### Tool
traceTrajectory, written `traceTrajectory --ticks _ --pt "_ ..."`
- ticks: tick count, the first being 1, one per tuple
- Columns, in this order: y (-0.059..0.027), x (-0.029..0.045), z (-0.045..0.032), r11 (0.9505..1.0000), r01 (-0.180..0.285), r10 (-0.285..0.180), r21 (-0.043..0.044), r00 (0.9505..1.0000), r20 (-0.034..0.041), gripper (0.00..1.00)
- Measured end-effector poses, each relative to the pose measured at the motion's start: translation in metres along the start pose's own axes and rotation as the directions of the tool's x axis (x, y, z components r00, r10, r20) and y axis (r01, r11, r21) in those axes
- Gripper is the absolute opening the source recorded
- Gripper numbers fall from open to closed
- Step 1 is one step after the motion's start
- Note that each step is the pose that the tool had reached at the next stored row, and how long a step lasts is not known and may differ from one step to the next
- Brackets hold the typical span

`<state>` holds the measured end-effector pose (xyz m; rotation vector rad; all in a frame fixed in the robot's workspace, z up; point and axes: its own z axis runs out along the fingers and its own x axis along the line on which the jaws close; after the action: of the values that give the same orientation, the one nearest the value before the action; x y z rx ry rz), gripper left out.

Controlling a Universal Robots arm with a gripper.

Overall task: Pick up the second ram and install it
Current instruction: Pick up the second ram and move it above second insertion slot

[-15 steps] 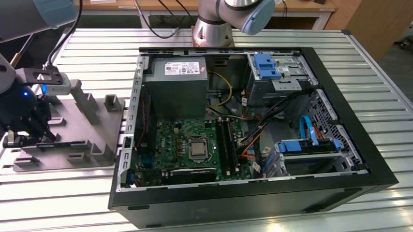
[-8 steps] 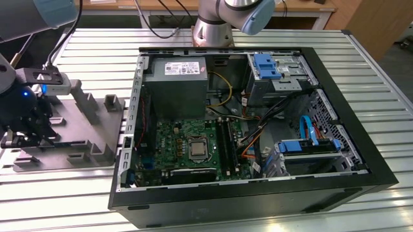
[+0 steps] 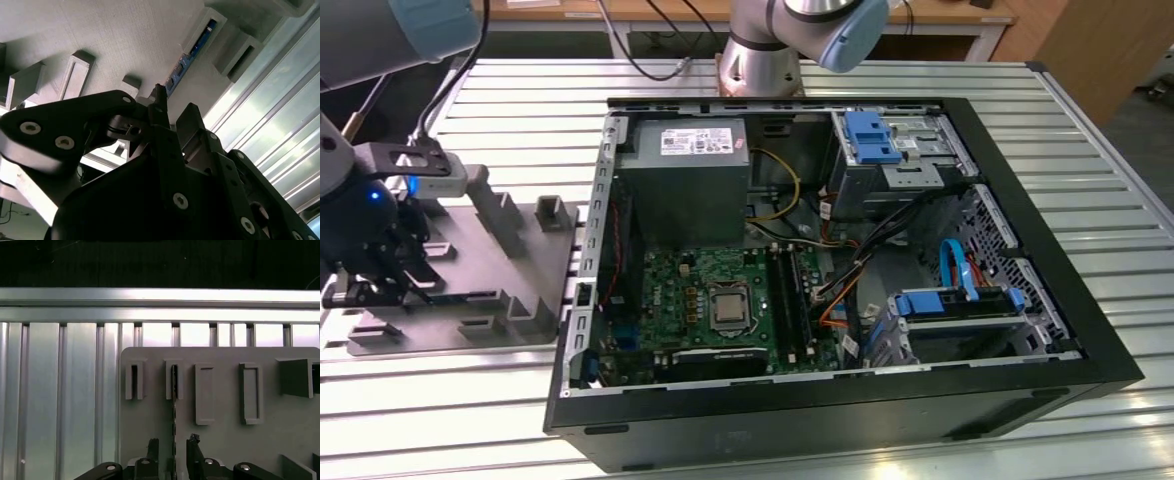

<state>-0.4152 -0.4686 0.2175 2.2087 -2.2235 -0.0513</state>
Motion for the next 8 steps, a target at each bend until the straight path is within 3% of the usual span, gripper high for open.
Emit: traceTrajectory --ticks 8 --pt "0.0024 0.0000 0.0097 0.9998 0.017 -0.017 -0.0004 0.9998 -0.0040 0.36"
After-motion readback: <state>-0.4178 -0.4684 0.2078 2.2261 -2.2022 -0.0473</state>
